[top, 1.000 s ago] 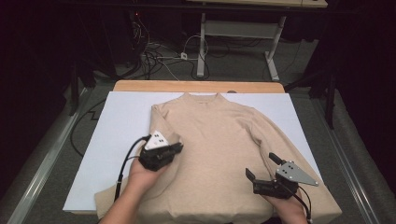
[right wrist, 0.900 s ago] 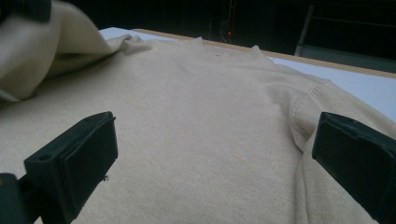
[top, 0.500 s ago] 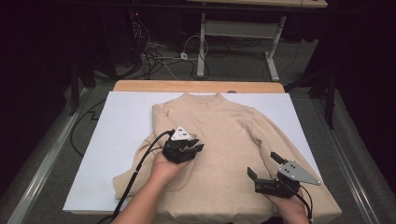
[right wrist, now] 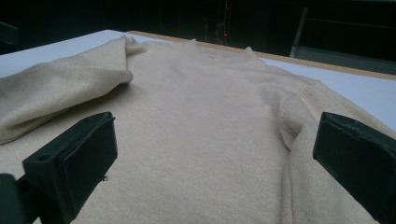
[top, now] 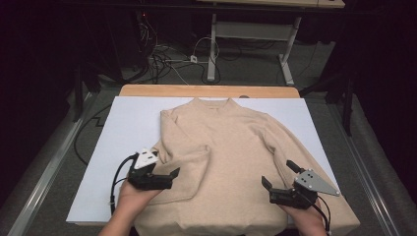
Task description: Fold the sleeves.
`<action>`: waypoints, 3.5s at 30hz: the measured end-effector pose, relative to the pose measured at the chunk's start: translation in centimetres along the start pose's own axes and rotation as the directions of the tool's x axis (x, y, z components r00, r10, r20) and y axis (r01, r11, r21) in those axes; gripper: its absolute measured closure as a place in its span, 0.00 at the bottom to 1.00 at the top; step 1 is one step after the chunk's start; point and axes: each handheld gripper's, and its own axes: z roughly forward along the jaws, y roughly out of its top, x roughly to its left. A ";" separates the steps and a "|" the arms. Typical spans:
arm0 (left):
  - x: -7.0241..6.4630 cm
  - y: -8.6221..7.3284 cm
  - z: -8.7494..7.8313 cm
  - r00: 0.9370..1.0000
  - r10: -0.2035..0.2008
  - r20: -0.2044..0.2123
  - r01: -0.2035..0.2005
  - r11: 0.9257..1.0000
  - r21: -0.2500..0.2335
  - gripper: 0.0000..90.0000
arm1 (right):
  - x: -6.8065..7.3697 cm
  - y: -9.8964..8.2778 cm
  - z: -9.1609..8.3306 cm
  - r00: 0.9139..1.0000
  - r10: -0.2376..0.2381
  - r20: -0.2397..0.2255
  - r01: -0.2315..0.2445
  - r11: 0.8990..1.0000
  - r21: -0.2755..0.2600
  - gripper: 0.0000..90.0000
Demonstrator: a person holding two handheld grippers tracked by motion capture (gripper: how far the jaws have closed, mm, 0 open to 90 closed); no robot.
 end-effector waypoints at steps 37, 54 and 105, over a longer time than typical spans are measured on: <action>2.0 -7.3 -3.3 0.999 -0.037 -0.026 0.038 0.999 0.035 0.92 | 1.1 0.0 0.5 1.000 -0.021 -0.008 0.021 1.000 0.015 0.01; -0.9 -4.4 -5.2 0.999 0.009 0.036 -0.005 0.995 -0.100 0.92 | 0.5 0.2 0.1 1.000 -0.015 0.005 0.015 1.000 -0.001 0.01; -3.4 -0.5 -0.1 0.987 0.071 0.147 -0.051 0.989 -0.136 0.16 | 0.9 -0.1 0.3 1.000 -0.026 -0.005 0.026 1.000 0.016 0.01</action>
